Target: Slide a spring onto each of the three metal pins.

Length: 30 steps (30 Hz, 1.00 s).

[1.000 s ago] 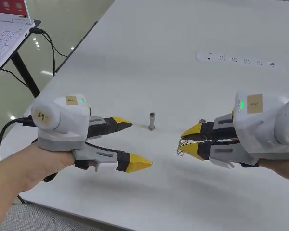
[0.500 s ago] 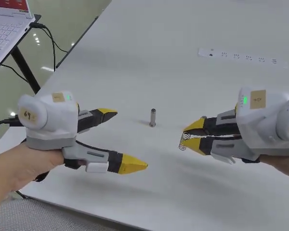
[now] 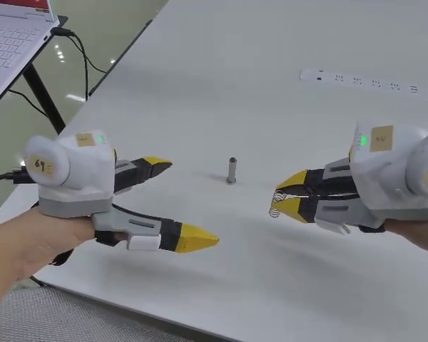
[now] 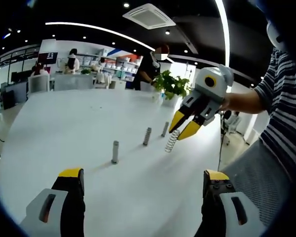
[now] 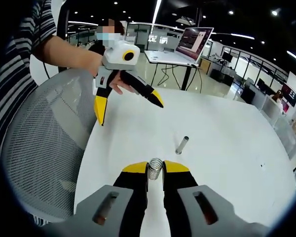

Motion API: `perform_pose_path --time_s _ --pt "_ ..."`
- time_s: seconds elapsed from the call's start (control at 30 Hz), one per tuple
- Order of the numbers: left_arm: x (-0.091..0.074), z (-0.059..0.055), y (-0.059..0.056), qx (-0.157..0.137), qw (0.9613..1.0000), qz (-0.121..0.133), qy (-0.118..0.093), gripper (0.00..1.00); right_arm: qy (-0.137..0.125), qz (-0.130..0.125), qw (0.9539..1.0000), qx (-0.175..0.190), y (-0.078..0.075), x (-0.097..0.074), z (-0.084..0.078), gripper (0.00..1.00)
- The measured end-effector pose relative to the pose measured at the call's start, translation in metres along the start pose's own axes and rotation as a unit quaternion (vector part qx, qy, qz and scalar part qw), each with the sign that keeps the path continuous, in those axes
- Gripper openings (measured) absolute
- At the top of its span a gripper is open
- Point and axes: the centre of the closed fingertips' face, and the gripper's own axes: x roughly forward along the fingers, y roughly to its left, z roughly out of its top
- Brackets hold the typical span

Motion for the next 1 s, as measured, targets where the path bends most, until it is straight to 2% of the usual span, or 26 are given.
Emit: perform_pose_path --time_s 0.23,0.33,0.63,1.0 --pt "-0.001 0.0 0.0 -0.001 1.0 0.002 -0.001 0.98 -0.005 0.0 1.0 0.0 -0.01 0.007 0.008 0.08" --pt "-0.001 0.0 -0.001 -0.001 1.0 0.002 -0.001 0.98 -0.007 -0.002 1.0 0.0 -0.02 0.011 0.01 0.08" --pt "-0.002 0.0 -0.002 -0.001 1.0 0.002 0.001 0.98 -0.021 -0.004 0.9998 0.003 -0.031 0.024 0.031 0.08" --pt "-0.003 0.006 -0.002 0.004 1.0 0.002 -0.003 0.98 -0.035 -0.025 0.999 0.016 -0.053 0.037 0.047 0.08"
